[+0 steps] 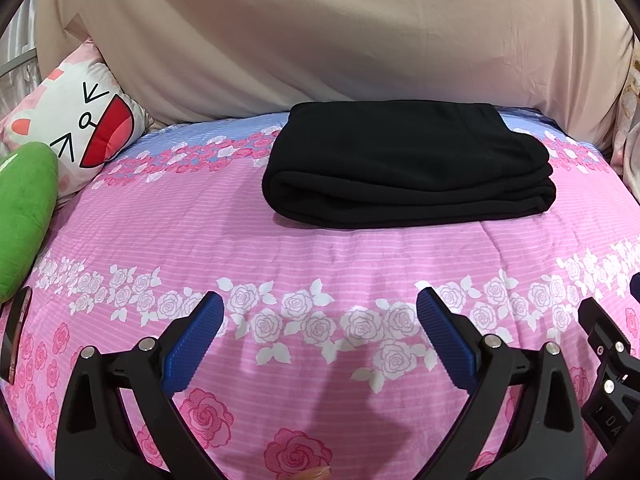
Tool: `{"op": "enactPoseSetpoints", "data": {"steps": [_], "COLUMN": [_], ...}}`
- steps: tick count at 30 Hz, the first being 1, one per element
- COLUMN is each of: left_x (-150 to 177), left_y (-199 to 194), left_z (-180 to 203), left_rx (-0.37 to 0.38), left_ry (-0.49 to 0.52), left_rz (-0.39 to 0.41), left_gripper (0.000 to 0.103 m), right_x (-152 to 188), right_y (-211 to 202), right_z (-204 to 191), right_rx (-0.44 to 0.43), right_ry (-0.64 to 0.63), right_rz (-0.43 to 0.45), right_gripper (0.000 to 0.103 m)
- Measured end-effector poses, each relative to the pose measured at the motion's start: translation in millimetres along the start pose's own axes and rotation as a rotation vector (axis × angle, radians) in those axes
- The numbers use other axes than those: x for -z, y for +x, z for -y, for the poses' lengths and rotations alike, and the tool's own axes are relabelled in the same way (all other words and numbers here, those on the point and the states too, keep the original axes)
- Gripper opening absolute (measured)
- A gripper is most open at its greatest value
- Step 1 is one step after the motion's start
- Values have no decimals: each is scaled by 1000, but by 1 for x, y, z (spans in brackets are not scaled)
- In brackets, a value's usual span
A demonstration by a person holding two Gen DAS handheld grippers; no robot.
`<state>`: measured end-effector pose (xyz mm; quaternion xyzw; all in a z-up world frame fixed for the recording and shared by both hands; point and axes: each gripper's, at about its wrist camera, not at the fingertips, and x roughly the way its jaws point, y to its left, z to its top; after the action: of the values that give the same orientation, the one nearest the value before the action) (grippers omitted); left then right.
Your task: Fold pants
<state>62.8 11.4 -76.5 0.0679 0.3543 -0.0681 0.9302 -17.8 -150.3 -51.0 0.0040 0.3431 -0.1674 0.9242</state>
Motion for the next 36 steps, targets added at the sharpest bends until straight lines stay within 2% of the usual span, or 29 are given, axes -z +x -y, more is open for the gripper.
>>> {"op": "enactPoseSetpoints", "data": {"steps": [36], "left_x": [-1], "left_y": [0], "left_z": [0], "left_rx": [-8], "left_ry": [2], "left_rz": [5], "left_gripper": [95], "right_x": [0], "right_y": [1], "right_z": [-1], "right_rx": [2], "right_ry": [-1], "right_rz": [-1], "right_gripper": [77]}}
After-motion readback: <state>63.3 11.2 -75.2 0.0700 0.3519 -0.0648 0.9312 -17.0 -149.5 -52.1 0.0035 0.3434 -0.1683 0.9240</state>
